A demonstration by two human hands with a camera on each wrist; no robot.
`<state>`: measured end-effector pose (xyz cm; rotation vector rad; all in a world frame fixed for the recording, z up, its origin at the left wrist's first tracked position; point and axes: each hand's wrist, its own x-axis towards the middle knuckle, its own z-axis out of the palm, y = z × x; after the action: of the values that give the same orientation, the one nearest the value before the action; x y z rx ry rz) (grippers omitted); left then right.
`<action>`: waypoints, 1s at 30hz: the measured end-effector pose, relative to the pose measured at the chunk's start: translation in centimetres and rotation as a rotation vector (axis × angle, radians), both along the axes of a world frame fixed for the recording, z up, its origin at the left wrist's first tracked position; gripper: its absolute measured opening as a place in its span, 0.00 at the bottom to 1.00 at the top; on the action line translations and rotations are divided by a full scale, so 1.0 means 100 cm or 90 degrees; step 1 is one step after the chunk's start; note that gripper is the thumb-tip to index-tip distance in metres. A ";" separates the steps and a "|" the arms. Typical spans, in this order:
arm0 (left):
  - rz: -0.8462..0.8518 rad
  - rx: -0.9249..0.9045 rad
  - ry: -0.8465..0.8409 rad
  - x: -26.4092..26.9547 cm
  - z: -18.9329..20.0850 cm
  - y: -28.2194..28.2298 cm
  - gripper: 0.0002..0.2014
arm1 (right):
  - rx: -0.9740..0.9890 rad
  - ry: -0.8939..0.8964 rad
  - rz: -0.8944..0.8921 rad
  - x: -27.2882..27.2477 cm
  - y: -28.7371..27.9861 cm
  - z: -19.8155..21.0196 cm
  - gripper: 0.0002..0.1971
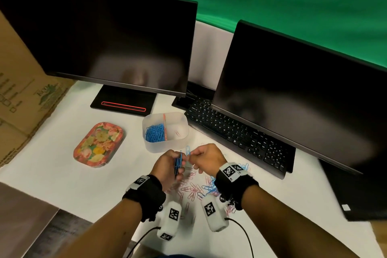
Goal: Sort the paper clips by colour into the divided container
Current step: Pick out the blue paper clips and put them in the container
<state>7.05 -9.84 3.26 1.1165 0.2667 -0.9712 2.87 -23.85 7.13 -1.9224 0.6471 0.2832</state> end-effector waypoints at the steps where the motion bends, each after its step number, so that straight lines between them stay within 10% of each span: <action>1: 0.012 -0.012 0.015 0.000 0.002 -0.001 0.13 | -0.026 -0.001 0.015 0.003 0.003 0.004 0.06; 14: 0.147 -0.045 0.001 0.041 0.038 0.031 0.27 | -0.112 -0.072 0.002 0.001 -0.018 0.015 0.06; 26: 0.174 0.199 -0.026 0.105 0.048 0.029 0.34 | -0.165 0.033 0.017 -0.060 -0.055 -0.009 0.10; 30: 0.131 0.342 -0.237 0.095 0.048 0.017 0.20 | -0.238 0.057 0.060 -0.079 -0.065 -0.015 0.12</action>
<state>16.53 -8.10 8.03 1.6968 0.3401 -0.5004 -5.05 -30.38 5.65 -2.3137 0.7068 0.3273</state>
